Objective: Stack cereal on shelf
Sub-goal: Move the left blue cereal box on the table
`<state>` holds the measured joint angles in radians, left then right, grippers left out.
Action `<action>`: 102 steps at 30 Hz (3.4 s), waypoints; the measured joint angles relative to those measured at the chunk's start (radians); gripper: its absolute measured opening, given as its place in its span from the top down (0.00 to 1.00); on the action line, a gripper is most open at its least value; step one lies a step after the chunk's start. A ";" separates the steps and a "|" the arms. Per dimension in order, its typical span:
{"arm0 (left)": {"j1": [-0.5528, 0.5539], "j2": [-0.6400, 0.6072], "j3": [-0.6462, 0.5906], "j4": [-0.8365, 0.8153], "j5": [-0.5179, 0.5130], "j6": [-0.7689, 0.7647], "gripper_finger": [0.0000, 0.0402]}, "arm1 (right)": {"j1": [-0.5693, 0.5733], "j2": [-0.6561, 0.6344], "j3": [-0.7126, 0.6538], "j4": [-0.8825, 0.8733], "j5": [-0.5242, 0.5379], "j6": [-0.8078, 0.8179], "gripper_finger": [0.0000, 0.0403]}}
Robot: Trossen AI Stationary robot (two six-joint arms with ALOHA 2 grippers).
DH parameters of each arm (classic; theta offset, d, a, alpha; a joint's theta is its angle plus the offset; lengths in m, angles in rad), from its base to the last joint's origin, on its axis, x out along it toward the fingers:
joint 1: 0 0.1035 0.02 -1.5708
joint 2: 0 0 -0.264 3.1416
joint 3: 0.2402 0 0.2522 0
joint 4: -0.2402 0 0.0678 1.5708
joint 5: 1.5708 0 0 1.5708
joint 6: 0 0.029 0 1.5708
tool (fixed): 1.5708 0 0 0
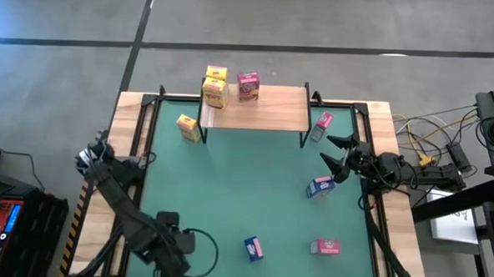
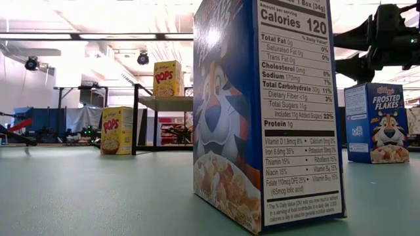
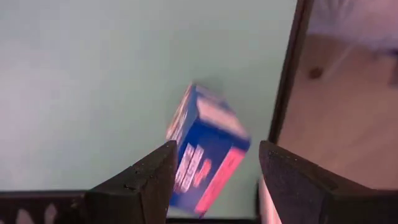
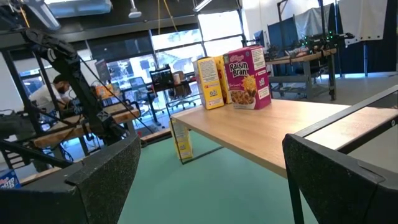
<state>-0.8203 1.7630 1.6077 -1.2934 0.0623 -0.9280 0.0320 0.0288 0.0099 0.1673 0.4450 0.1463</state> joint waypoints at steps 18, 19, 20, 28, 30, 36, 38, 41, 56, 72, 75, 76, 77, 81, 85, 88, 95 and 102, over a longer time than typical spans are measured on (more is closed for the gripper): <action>-0.067 0.025 -0.013 -0.035 -0.062 0.155 0.45 | 0.000 0.000 0.000 0.000 0.000 0.000 0.05; -0.068 0.030 -0.013 -0.043 -0.070 0.160 0.44 | 0.000 0.000 0.000 0.000 0.000 0.000 0.05; -0.069 0.035 -0.013 -0.043 -0.073 0.161 0.43 | 0.000 0.000 0.000 0.000 0.000 0.000 0.05; -0.071 0.089 -0.013 -0.054 -0.079 0.161 0.31 | 0.000 0.000 0.000 0.000 0.000 0.000 0.05; -0.073 0.103 -0.013 -0.056 -0.079 0.161 0.29 | 0.000 0.000 0.000 0.000 0.000 0.000 0.05; -0.076 0.151 -0.013 -0.075 -0.089 0.178 0.27 | 0.000 0.000 0.000 0.000 0.000 0.000 0.05; -0.076 0.166 -0.013 -0.086 -0.103 0.177 0.27 | 0.000 0.000 0.000 0.000 0.000 0.000 0.05; -0.079 0.181 -0.013 -0.067 -0.107 0.125 0.27 | 0.000 0.000 0.000 0.000 0.000 0.000 0.05; -0.102 0.211 -0.013 -0.076 -0.136 0.071 0.35 | 0.000 0.000 0.000 0.000 0.000 0.000 0.05; -0.041 0.210 -0.013 -0.097 -0.214 0.156 0.58 | 0.000 0.000 0.000 0.000 0.000 0.000 0.05; -0.003 0.208 -0.013 -0.095 -0.228 0.202 0.59 | 0.000 0.000 0.000 0.000 0.000 0.000 0.05; 0.010 0.207 -0.013 -0.094 -0.237 0.222 0.59 | 0.000 0.000 0.000 0.000 0.000 0.000 0.05; 0.023 0.206 -0.013 -0.092 -0.246 0.247 0.59 | 0.000 0.000 0.000 0.000 0.000 0.000 0.05; 0.079 0.199 -0.013 -0.070 -0.291 0.349 0.59 | 0.000 0.000 0.000 0.000 0.000 0.000 0.05; 0.149 0.183 -0.013 -0.027 -0.317 0.450 0.59 | 0.000 0.000 0.000 0.000 0.000 0.000 0.05; 0.207 0.169 -0.013 0.008 -0.338 0.546 0.59 | 0.000 0.000 0.000 0.000 0.000 0.000 0.05; 0.377 0.135 -0.013 0.063 -0.345 0.783 0.59 | 0.000 0.000 0.000 0.000 0.000 0.000 0.05; 0.556 0.128 -0.013 0.106 -0.344 1.028 0.59 | 0.000 0.000 0.000 0.000 0.000 0.000 0.05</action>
<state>-0.2639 1.8908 1.5948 -1.1874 -0.2817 0.1001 0.0321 0.0288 0.0100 0.1669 0.4450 0.1461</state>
